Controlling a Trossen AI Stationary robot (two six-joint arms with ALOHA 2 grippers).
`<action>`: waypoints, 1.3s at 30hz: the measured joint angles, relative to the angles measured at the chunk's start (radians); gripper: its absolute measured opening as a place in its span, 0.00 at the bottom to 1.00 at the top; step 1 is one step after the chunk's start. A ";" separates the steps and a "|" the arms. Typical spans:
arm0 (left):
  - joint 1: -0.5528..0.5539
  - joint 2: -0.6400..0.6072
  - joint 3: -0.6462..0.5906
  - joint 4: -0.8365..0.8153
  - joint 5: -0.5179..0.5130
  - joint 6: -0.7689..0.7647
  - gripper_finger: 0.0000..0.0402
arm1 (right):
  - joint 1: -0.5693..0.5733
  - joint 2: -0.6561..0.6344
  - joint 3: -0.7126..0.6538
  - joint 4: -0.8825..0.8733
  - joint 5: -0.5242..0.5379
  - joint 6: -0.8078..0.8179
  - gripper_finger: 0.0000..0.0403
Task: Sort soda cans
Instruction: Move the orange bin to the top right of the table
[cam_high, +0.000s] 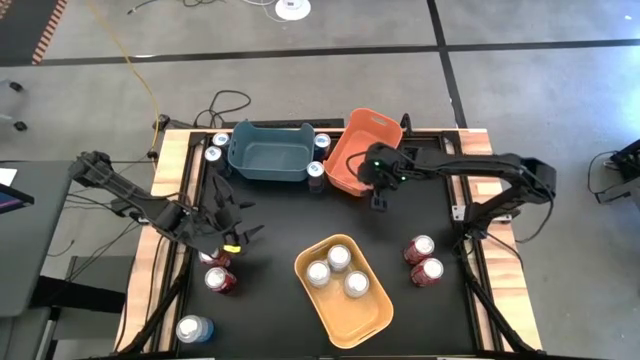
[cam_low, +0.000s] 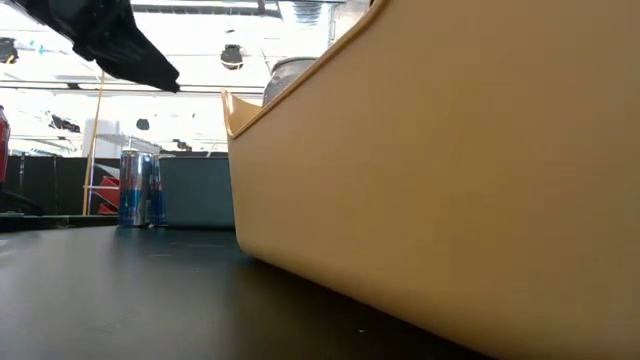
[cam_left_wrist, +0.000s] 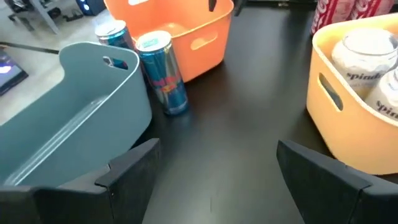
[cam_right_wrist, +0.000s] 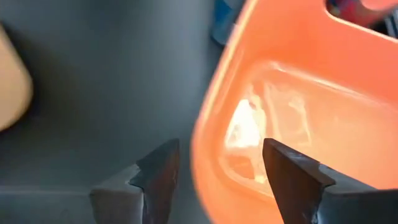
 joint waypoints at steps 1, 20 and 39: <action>0.000 0.004 0.000 0.001 0.000 -0.001 0.79 | -0.004 0.012 0.000 0.000 0.015 -0.003 0.60; 0.027 0.017 0.000 0.005 -0.012 0.035 0.79 | -0.016 -0.153 0.001 -0.429 0.018 -0.042 0.06; 0.027 0.017 0.000 0.003 0.056 -0.024 0.79 | 0.111 -0.265 -0.015 -0.659 -0.079 -0.044 0.24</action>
